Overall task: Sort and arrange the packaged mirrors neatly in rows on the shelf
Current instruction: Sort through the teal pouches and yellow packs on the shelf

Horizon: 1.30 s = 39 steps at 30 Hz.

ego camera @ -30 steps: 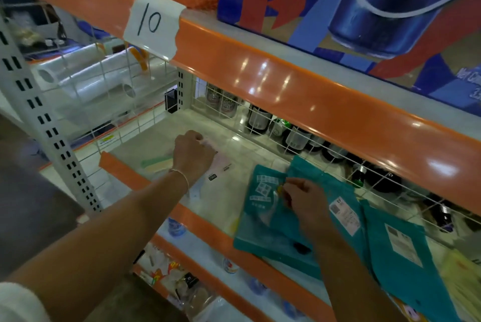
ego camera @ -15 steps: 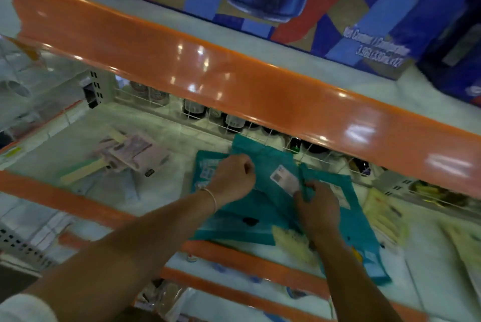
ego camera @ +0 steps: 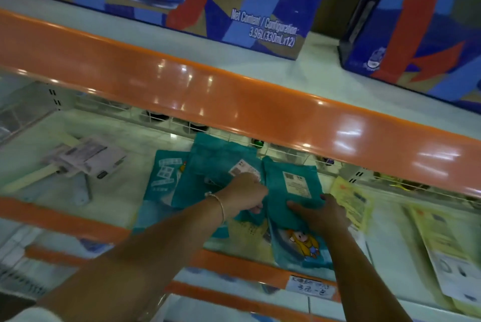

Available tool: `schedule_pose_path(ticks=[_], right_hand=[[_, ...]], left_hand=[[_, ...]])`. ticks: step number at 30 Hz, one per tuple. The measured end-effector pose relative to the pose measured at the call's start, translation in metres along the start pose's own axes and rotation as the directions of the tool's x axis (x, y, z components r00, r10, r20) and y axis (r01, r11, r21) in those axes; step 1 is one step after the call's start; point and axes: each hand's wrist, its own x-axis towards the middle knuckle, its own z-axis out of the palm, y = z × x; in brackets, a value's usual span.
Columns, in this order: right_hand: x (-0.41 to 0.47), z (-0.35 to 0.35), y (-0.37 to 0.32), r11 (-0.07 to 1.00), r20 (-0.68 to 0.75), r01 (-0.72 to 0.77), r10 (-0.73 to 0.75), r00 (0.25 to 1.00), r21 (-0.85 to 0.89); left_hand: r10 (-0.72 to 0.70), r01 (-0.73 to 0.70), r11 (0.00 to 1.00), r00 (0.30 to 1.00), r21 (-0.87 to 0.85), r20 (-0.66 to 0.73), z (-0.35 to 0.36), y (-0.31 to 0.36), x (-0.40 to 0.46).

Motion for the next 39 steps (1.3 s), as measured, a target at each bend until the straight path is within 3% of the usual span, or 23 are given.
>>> schedule_pose_path(ticks=[6, 10, 16, 19, 24, 27, 31, 36, 39], right_hand=[[-0.004, -0.036, 0.005, 0.976, 0.123, 0.074, -0.101, 0.987, 0.205], [0.013, -0.044, 0.015, 0.915, 0.113, 0.095, -0.150, 0.982, 0.393], [0.033, -0.048, 0.014, 0.922, 0.145, 0.091, -0.155, 0.977, 0.376], [0.038, -0.050, 0.017, 0.892, 0.181, 0.057, -0.153, 0.971, 0.449], [0.042, -0.045, 0.026, 0.841, 0.209, -0.005, -0.129, 0.969, 0.542], [0.038, -0.049, 0.032, 0.774, 0.220, -0.062, -0.102, 0.970, 0.630], [0.025, -0.057, 0.038, 0.602, 0.313, -0.205, -0.079, 0.946, 0.772], [0.001, -0.065, 0.047, 0.452, 0.448, -0.323, -0.200, 0.871, 0.831], [-0.003, -0.064, 0.060, 0.418, 0.453, -0.332, -0.234, 0.860, 0.846]], left_hand=[[-0.160, 0.147, 0.980, 0.983, -0.135, -0.093, 0.036, 0.010, 0.005], [-0.205, 0.167, 0.971, 0.952, -0.173, -0.226, 0.055, 0.015, 0.010], [-0.334, 0.268, 0.930, 0.900, -0.249, -0.279, 0.079, 0.017, 0.010], [-0.351, 0.290, 0.926, 0.896, -0.240, -0.271, 0.087, 0.019, 0.009], [-0.281, 0.223, 0.947, 0.923, -0.230, -0.263, 0.095, 0.031, 0.006], [-0.205, 0.090, 0.918, 0.941, -0.386, -0.270, 0.090, 0.036, 0.002], [-0.147, 0.005, 0.829, 0.967, -0.560, -0.209, 0.074, 0.036, -0.008], [-0.048, 0.000, 0.816, 0.997, -0.579, -0.067, 0.067, 0.025, -0.016], [0.019, -0.015, 0.817, 1.000, -0.577, 0.001, 0.075, 0.020, -0.022]])
